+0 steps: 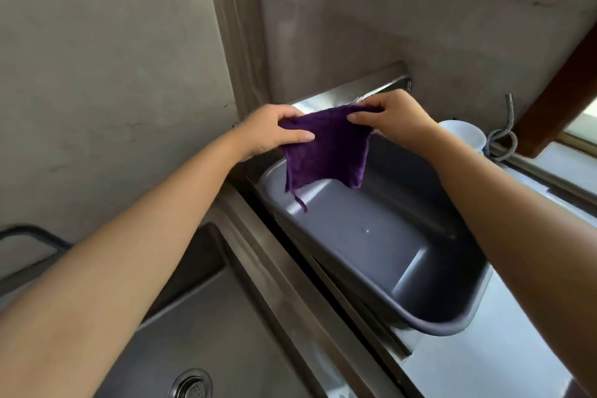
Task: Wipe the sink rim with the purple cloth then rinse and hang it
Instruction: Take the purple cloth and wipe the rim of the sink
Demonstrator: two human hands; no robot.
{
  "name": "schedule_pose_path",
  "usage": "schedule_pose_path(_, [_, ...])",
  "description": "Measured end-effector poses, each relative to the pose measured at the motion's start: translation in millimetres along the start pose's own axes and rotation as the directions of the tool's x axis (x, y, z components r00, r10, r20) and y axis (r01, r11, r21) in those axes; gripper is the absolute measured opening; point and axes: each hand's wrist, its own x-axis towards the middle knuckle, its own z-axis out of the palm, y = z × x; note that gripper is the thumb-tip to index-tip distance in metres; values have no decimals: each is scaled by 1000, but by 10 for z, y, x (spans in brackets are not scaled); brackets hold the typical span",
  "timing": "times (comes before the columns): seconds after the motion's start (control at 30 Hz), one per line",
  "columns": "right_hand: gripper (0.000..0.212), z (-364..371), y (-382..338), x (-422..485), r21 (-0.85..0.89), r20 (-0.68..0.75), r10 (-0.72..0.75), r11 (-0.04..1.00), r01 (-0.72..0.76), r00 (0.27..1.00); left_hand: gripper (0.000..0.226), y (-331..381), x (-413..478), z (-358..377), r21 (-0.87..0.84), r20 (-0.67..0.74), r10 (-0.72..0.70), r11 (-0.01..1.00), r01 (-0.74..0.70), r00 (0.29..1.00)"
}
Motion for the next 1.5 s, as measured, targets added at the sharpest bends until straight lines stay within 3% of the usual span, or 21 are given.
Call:
schedule_pose_path(0.33, [16,513,-1108,87,-97,238,-245,957,273,940,19,94,-1096,-975,157,-198,-100,979,132,975])
schedule_pose_path(0.63, [12,1349,-1970,-130,-5,465,-386,899,438,797,26,-66,-2366,-1529,178,-401,-219,934,310,890])
schedule_pose_path(0.87, [21,2174,-2643,-492,98,635,-467,839,536,615,30,-304,-3538,-1774,54,-526,-366,887,459,768])
schedule_pose_path(1.13, [15,3201,-3153,-1094,216,728,-498,819,531,472,17,-717,-4810,-1897,-101,-568,-486,842,530,665])
schedule_pose_path(1.4, [18,4266,-3170,-1806,265,770,-483,836,480,417,12,-1404,-5790,-1664,-248,-602,-597,771,586,530])
schedule_pose_path(1.5, [14,4656,-3067,-2004,218,765,-445,859,463,466,11,-1726,-6016,-1509,-329,-611,-634,748,577,474])
